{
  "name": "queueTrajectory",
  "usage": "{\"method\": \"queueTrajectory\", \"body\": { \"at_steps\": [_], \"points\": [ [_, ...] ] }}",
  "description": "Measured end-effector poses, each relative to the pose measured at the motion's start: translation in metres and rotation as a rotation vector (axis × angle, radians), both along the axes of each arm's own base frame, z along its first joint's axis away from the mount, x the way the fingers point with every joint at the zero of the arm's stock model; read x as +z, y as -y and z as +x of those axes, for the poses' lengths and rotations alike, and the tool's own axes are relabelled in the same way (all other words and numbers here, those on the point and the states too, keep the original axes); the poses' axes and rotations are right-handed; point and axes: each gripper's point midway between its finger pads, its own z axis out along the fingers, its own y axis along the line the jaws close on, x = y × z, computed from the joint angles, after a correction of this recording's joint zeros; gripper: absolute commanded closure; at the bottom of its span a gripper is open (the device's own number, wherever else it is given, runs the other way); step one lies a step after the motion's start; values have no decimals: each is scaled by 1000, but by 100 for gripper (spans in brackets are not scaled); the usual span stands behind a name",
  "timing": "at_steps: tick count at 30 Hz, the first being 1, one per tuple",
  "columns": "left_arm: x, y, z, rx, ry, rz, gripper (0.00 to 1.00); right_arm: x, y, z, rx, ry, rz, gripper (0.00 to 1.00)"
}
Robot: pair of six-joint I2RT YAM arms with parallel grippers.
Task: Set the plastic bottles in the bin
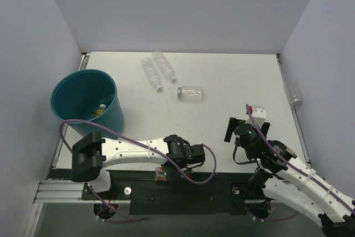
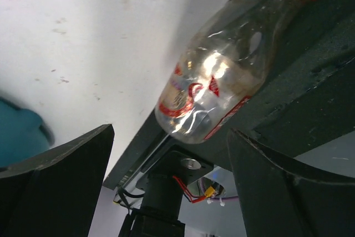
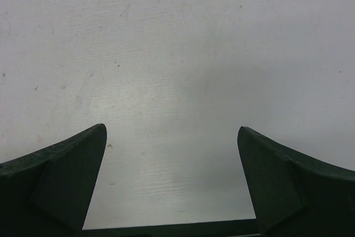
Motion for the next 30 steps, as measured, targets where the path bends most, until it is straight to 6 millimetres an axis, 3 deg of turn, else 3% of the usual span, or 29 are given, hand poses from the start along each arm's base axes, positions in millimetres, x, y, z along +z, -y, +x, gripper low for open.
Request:
{"method": "queueTrajectory", "body": {
  "at_steps": [5, 16, 18, 21, 24, 27, 28, 30],
  "points": [
    [-32, -1, -16, -16, -85, 70, 4, 0, 0, 0, 0, -1, -1, 2],
    [-60, -7, -27, -14, -144, 110, 9, -1, 1, -1, -1, -4, -4, 2],
    [-64, -8, -27, -14, -149, 122, 15, -1, 1, -1, -2, -4, -3, 2],
    [-65, -7, -27, -15, -147, 119, 33, 0, 1, -1, -2, 0, 2, 2],
    [-64, -7, -25, -18, -140, 120, 41, 2, 1, -1, -3, 7, 7, 2],
    [-58, -8, -21, -15, -113, 116, 61, 3, 2, -1, -5, 12, 10, 2],
    [-54, -7, -18, -14, -98, 110, 73, 3, 2, -1, -6, 12, 8, 2],
    [-42, -4, -12, 1, -63, 83, 80, 3, 3, -1, -8, 12, 7, 2]
  ]
}}
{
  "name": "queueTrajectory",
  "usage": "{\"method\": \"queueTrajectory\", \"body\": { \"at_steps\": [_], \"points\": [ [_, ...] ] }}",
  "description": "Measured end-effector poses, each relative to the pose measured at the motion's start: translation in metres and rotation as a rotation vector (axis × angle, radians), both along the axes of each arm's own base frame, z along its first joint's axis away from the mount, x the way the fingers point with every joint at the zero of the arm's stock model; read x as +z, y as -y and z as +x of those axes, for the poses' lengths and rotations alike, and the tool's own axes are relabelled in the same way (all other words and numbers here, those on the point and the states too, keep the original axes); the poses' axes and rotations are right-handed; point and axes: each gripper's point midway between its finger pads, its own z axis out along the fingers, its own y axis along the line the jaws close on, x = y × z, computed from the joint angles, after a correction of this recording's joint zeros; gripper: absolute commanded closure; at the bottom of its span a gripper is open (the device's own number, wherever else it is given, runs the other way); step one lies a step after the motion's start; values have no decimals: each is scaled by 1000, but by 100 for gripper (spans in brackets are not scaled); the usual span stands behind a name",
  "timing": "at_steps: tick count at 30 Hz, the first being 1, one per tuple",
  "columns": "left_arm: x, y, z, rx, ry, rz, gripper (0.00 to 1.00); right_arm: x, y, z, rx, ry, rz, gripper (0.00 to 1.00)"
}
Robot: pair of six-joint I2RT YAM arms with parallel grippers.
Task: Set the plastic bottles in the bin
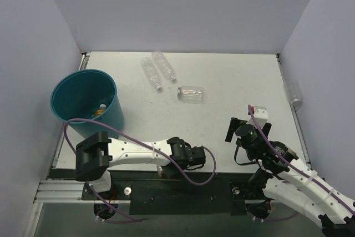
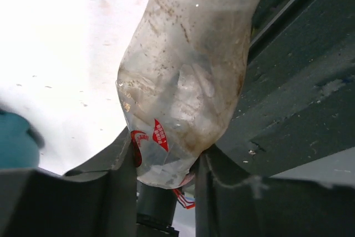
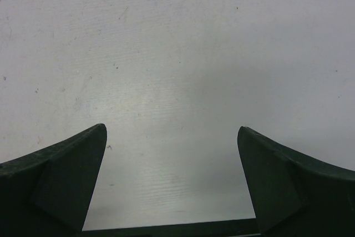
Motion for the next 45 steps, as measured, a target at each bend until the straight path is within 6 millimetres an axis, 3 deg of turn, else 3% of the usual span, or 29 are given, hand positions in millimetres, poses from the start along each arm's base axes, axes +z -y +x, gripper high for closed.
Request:
{"method": "queueTrajectory", "body": {
  "at_steps": [5, 9, 12, 15, 18, 21, 24, 27, 29, 31, 34, 36, 40, 45],
  "points": [
    [49, 18, 29, 111, 75, -184, 87, 3, 4, -2, -17, 15, 12, 2],
    [108, 23, 84, 290, 181, -413, 92, 14, 9, -3, -42, 67, 53, 2],
    [164, 10, 136, 447, 312, -597, 92, 22, 14, -3, -59, 106, 76, 2],
    [225, -17, 175, 585, 478, -763, 97, 23, 17, -3, -70, 109, 63, 2],
    [279, -56, 194, 721, 668, -909, 93, 21, 18, -4, -72, 98, 52, 1],
    [324, -106, 194, 872, 860, -1050, 93, 20, 18, -4, -73, 93, 46, 1],
    [350, -162, 182, 1049, 1054, -1099, 92, 19, 18, -3, -73, 88, 41, 1],
    [362, -216, 168, 1226, 1242, -1070, 91, 18, 18, -3, -72, 85, 38, 1],
    [362, -237, 164, 1301, 1318, -1018, 89, 18, 17, -3, -71, 84, 38, 1],
    [354, -252, 165, 1363, 1364, -936, 77, 17, 17, -3, -70, 81, 36, 1],
    [327, -264, 175, 1418, 1371, -803, 28, 15, 16, -3, -68, 71, 28, 1],
    [306, -272, 180, 1442, 1351, -716, 15, 14, 16, -2, -68, 67, 25, 1],
    [276, -280, 189, 1470, 1285, -614, 13, 14, 16, -2, -68, 67, 24, 1],
    [273, -276, 194, 1451, 1242, -645, 11, 14, 16, -3, -67, 66, 24, 1]
  ]
}}
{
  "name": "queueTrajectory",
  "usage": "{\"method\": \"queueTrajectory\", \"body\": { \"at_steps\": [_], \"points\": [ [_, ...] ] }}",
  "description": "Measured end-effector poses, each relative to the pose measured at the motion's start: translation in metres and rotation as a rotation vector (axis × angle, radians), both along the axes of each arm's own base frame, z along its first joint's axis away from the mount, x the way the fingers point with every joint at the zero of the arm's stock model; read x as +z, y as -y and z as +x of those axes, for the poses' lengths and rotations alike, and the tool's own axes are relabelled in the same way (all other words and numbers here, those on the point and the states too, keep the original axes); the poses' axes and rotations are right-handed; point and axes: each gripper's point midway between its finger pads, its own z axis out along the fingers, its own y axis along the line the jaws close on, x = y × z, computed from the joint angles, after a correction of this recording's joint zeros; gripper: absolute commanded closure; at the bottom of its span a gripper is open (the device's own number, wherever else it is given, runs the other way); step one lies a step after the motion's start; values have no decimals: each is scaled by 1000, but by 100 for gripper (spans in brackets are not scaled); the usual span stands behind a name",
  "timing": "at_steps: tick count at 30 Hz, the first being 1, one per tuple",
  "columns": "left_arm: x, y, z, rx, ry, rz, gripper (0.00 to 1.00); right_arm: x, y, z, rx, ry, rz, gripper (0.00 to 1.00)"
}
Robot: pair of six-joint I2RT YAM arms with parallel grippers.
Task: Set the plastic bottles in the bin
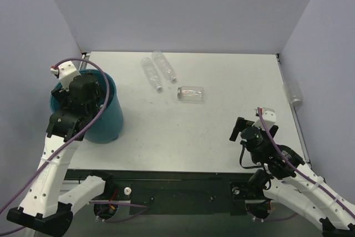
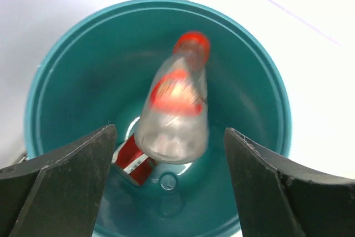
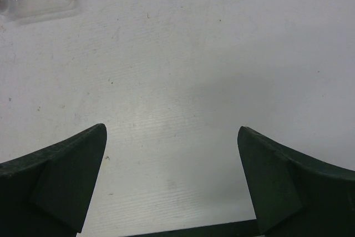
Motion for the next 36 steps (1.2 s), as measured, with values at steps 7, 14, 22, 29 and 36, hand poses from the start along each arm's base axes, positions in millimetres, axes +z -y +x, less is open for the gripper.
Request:
{"method": "queueTrajectory", "body": {
  "at_steps": [7, 14, 22, 29, 36],
  "points": [
    [-2, 94, 31, -338, -26, 37, 10, 2, 1, -1, 1, 7, 7, 1],
    [-33, 247, 78, -711, -171, 224, 9, 8, 2, -2, -7, 18, 24, 1],
    [-135, 331, 109, -1005, -411, 447, 9, 8, 8, -8, -22, 17, 35, 1],
    [-186, 358, 120, -1211, -515, 614, 9, 8, 12, -11, -33, 22, 38, 1],
    [-210, 388, 142, -1325, -550, 735, 9, 7, 15, -13, -33, 17, 33, 1]
  ]
}}
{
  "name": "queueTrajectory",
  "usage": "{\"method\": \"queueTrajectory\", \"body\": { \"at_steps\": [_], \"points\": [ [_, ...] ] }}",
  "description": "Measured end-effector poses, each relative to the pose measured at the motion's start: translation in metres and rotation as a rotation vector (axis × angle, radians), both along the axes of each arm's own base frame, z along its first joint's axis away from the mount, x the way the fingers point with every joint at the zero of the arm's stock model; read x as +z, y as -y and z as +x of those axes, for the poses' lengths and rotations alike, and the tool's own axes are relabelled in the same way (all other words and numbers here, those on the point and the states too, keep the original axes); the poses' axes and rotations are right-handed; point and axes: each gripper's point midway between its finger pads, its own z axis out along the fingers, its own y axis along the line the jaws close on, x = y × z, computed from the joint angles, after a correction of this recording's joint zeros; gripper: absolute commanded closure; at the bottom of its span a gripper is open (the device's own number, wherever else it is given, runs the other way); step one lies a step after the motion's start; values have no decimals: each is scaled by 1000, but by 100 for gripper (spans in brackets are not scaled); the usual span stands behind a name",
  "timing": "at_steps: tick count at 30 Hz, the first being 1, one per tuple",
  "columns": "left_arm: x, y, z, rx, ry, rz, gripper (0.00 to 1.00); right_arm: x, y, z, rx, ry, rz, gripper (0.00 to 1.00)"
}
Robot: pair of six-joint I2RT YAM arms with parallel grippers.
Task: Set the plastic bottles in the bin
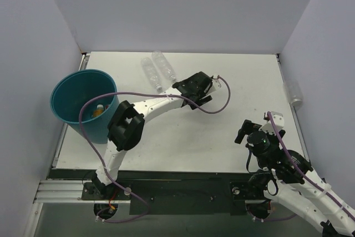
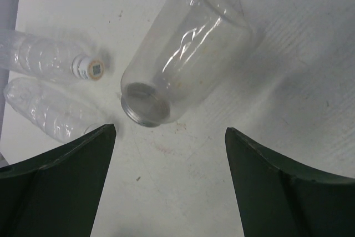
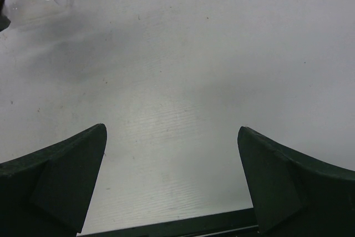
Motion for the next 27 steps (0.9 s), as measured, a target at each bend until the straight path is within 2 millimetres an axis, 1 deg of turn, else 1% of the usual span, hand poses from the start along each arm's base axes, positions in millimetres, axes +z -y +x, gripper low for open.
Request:
{"method": "queueTrajectory", "body": {
  "at_steps": [4, 7, 10, 12, 14, 17, 19, 25, 26, 27],
  "points": [
    [-16, 13, 19, -23, 20, 61, 9, 0, 1, 0, -2, 2, -2, 1],
    [-30, 16, 29, -35, 32, 117, 9, 0, 1, 0, -2, 2, -8, 1],
    [-45, 14, 33, -49, 29, 170, 9, -1, 1, 1, -1, -5, -17, 1],
    [-49, 12, 36, -57, 37, 203, 9, -1, 1, 1, -1, -9, -22, 1],
    [-48, 14, 39, -62, 41, 206, 9, -2, 1, 1, -1, -11, -24, 1],
    [-47, 22, 47, -76, 31, 189, 9, -3, 0, 1, -1, -17, -30, 1],
    [-51, 26, 52, -83, 21, 173, 9, -4, 0, 2, 0, -23, -37, 1],
    [-71, 16, 54, -82, -33, 192, 9, -5, 0, 2, -1, -28, -41, 1],
    [-73, 15, 54, -81, -35, 193, 10, -5, 0, 2, -1, -28, -42, 1],
    [-74, 15, 55, -78, -35, 194, 13, -5, 0, 2, -1, -29, -42, 1]
  ]
}}
